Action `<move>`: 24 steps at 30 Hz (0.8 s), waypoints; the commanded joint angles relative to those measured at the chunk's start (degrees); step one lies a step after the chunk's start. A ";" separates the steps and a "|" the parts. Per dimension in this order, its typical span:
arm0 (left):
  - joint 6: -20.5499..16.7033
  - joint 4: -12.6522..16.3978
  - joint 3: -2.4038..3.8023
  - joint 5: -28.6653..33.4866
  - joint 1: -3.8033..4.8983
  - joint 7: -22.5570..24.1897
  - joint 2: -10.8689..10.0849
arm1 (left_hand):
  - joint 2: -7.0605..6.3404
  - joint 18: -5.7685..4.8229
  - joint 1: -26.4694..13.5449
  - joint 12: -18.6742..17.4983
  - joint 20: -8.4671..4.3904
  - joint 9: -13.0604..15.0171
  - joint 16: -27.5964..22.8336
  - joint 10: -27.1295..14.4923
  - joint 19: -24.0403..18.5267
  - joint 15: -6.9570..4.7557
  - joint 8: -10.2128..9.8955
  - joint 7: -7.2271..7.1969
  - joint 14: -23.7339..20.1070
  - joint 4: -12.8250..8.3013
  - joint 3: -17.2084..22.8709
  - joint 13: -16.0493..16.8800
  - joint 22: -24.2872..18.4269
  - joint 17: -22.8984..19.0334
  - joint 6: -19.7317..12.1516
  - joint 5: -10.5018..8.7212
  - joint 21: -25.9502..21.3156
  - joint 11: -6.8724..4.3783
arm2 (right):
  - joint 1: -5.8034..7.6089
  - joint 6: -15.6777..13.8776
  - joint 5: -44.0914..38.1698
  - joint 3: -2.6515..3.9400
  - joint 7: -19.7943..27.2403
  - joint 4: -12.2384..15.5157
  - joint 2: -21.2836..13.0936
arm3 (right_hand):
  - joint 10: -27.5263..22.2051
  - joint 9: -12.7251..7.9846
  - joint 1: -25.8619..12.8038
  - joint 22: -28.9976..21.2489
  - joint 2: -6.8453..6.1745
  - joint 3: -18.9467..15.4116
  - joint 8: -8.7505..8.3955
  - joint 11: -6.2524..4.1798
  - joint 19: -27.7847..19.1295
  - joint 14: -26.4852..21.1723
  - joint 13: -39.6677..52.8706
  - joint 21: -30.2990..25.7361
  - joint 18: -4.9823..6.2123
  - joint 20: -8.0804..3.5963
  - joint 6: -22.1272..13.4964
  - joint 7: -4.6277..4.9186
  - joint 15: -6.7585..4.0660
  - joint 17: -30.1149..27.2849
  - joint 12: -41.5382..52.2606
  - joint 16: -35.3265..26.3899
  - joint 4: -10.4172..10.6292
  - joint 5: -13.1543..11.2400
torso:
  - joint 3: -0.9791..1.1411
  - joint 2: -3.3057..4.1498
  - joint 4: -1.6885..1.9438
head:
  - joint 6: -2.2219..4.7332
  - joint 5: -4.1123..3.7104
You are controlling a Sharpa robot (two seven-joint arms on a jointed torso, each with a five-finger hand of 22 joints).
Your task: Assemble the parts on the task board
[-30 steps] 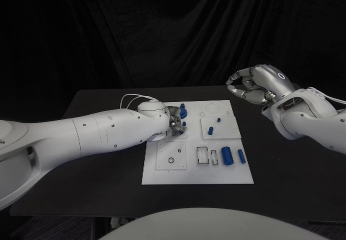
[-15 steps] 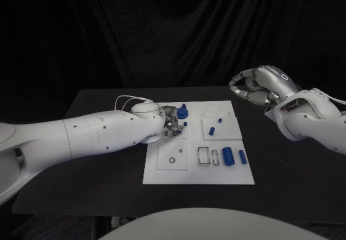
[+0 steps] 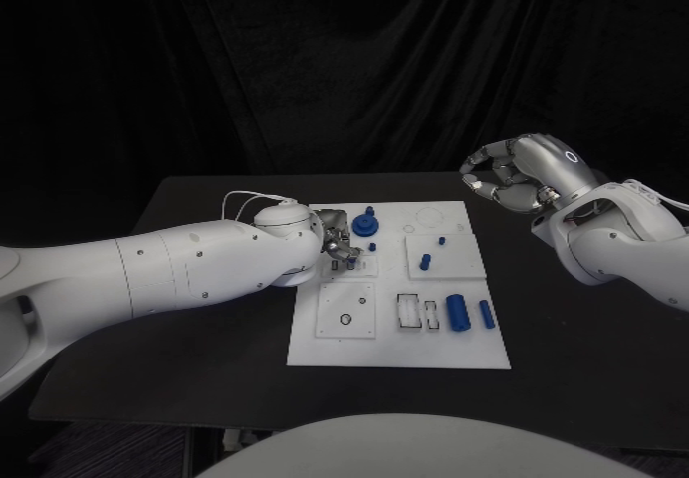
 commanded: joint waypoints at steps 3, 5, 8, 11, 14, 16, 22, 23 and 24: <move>-1.36 -0.30 -0.13 -0.01 -0.34 0.36 -0.06 | -0.39 -0.72 -0.40 0.20 -0.27 0.10 0.15 5.97 1.57 -0.53 -0.43 0.04 5.95 0.17 0.38 15.10 8.14 15.09 0.64 -0.35 -0.29 -0.46 | -0.18 0.46 -0.13 0.04 -1.18 -0.02 0.02 | 6.07 -0.05 0.44 13.10 -0.10 0.32 0.37 0.38 3.01 5.89 15.05 -0.32 0.13 0.49 0.35 0.13 0.36 14.19 0.15 -0.37 0.14 0.18 | -0.08 0.12 0.02 | -0.01 0.11; -1.40 -0.44 -0.16 -0.01 -0.51 0.29 -0.06 | -0.40 -0.72 -0.43 0.20 -0.27 0.11 0.15 5.97 1.57 -0.53 -0.46 0.04 5.95 0.20 0.43 15.10 8.13 15.09 0.64 -0.38 -0.29 -0.46 | -0.19 0.49 -0.13 0.04 -1.21 -0.04 0.03 | 6.07 -0.05 0.44 13.10 -0.10 0.32 0.37 0.38 3.01 5.89 15.05 -0.32 0.13 0.49 0.35 0.13 0.36 14.19 0.15 -0.37 0.14 0.18 | -0.08 0.12 -0.02 | -0.01 0.09; -1.48 -0.67 -0.20 -0.01 -0.85 0.16 -0.08 | -0.42 -0.71 -0.51 0.20 -0.27 0.13 0.15 5.97 1.55 -0.53 -0.53 0.05 5.95 0.27 0.52 15.10 8.11 15.09 0.65 -0.42 -0.31 -0.45 | -0.21 0.55 -0.13 0.04 -1.24 -0.06 0.02 | 6.07 -0.05 0.44 13.10 -0.10 0.32 0.37 0.38 3.01 5.89 15.05 -0.32 0.13 0.49 0.35 0.13 0.36 14.19 0.15 -0.37 0.14 0.18 | -0.08 0.10 -0.14 | -0.01 0.15; -1.60 -0.85 -0.21 -0.01 -1.17 0.05 -0.11 | -0.44 -0.70 -0.56 0.20 -0.27 0.14 0.15 5.97 1.52 -0.53 -0.58 0.06 5.95 0.32 0.58 15.10 8.06 15.09 0.66 -0.45 -0.34 -0.45 | -0.22 0.59 -0.13 0.04 -1.29 -0.06 -0.03 | 6.07 -0.05 0.44 13.10 -0.10 0.32 0.37 0.38 3.01 5.89 15.05 -0.32 0.13 0.49 0.35 0.13 0.36 14.19 0.15 -0.37 0.14 0.18 | -0.08 0.10 -0.27 | -0.01 0.29; -1.79 -0.92 -0.22 -0.01 -1.44 0.01 -0.15 | -0.44 -0.70 -0.57 0.20 -0.27 0.14 0.15 5.97 1.52 -0.53 -0.59 0.06 5.95 0.32 0.59 15.10 8.06 15.09 0.66 -0.45 -0.34 -0.45 | -0.23 0.65 -0.13 0.04 -1.34 -0.06 -0.08 | 6.07 -0.05 0.44 13.10 -0.10 0.32 0.37 0.38 3.01 5.89 15.05 -0.32 0.13 0.49 0.35 0.13 0.36 14.19 0.15 -0.37 0.14 0.18 | -0.08 0.10 -0.38 | -0.01 0.38; -1.97 -0.93 -0.23 -0.01 -1.58 0.04 -0.19 | -0.46 -0.69 -0.67 0.20 -0.26 0.16 0.15 5.97 1.48 -0.52 -0.75 0.08 5.95 0.42 0.77 15.10 8.01 15.09 0.62 -0.50 -0.38 -0.43 | -0.23 0.68 -0.13 0.04 -1.36 -0.07 -0.11 | 6.07 -0.05 0.44 13.10 -0.10 0.32 0.37 0.38 3.01 5.89 15.05 -0.32 0.13 0.49 0.35 0.13 0.36 14.19 0.15 -0.37 0.14 0.18 | -0.06 0.09 -0.44 | -0.01 0.44; -2.68 -0.93 -0.23 -0.01 -1.92 0.54 -0.32 | -0.51 -0.68 -0.78 0.20 -0.25 0.17 0.15 5.97 1.47 -0.50 -1.00 0.12 5.95 0.53 1.02 15.10 7.99 15.09 0.53 -0.56 -0.40 -0.40 | -0.25 0.76 -0.13 0.04 -1.41 -0.05 -0.13 | 6.07 -0.07 0.49 13.06 -0.10 0.38 0.40 0.42 2.96 5.86 15.05 -0.43 0.16 0.51 0.34 0.16 0.38 14.11 0.15 -0.46 0.12 0.22 | -0.06 0.06 -0.33 | -0.01 0.32; -2.82 -0.91 -0.23 -0.01 -1.98 0.67 -0.33 | -0.51 -0.68 -0.78 0.20 -0.25 0.17 0.15 5.97 1.47 -0.50 -1.00 0.12 5.95 0.53 1.02 15.10 7.99 15.09 0.53 -0.56 -0.40 -0.40 | -0.26 0.78 -0.13 0.04 -1.42 -0.06 -0.13 | 6.07 -0.07 0.49 13.06 -0.10 0.38 0.40 0.42 2.96 5.86 15.05 -0.43 0.16 0.51 0.34 0.16 0.38 14.11 0.15 -0.46 0.12 0.22 | -0.05 0.05 -0.33 | -0.01 0.32; -2.93 -0.89 -0.23 -0.01 -2.03 0.78 -0.34 | -0.51 -0.68 -0.81 0.20 -0.25 0.16 0.15 5.97 1.47 -0.50 -1.06 0.13 5.95 0.57 1.08 15.10 7.99 15.09 0.53 -0.57 -0.40 -0.39 | -0.26 0.79 -0.13 0.04 -1.43 -0.06 -0.13 | 6.07 -0.07 0.49 13.06 -0.10 0.38 0.40 0.42 2.96 5.86 15.05 -0.43 0.16 0.51 0.34 0.16 0.38 14.11 0.15 -0.46 0.12 0.22 | -0.06 0.07 -0.37 | -0.01 0.37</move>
